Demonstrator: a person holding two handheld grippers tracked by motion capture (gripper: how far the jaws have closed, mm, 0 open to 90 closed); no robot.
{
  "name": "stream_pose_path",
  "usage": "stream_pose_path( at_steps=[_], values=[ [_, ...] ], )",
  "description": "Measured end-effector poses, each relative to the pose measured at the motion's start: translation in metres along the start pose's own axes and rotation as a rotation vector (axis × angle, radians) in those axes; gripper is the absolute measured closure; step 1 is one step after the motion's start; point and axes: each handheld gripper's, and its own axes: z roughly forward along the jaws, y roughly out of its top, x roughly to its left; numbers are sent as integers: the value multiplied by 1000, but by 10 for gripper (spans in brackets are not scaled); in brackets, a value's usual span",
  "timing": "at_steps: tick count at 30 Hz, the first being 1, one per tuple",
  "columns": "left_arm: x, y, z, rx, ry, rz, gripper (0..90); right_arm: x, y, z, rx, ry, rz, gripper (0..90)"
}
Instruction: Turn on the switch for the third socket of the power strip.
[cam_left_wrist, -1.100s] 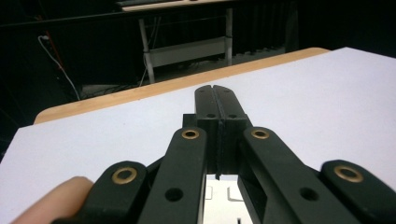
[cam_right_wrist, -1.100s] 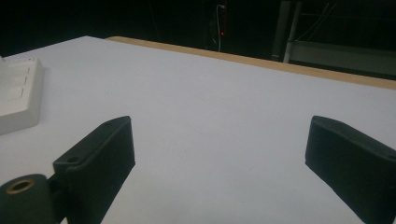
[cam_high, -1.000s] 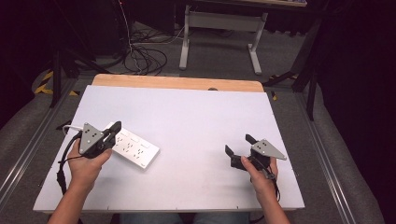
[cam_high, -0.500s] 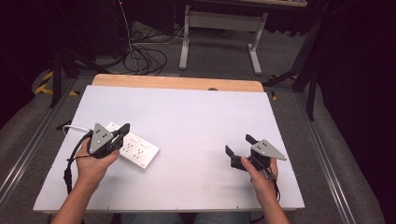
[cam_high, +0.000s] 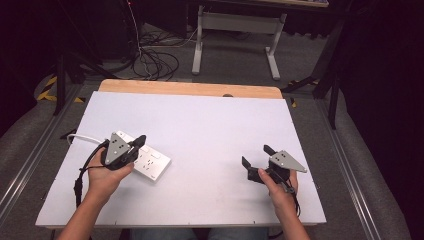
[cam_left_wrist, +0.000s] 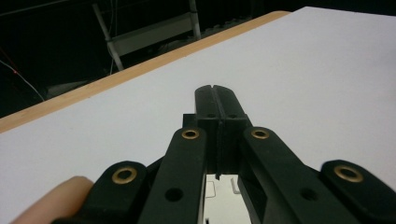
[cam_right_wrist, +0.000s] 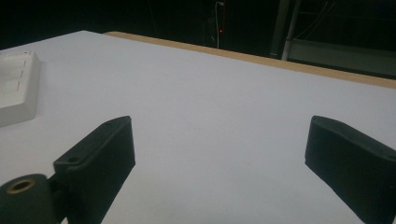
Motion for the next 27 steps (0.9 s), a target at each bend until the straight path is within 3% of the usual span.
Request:
stream_pose_path(
  at_steps=[17, 27],
  values=[
    [-6, -2, 10, 53, -23, 38, 898, 0, 0, 0, 1, -1, -2, 87],
    [-13, -6, 20, 140, -62, 94, 898, 0, 0, 0, 2, 1, -3, 87]
  ],
)
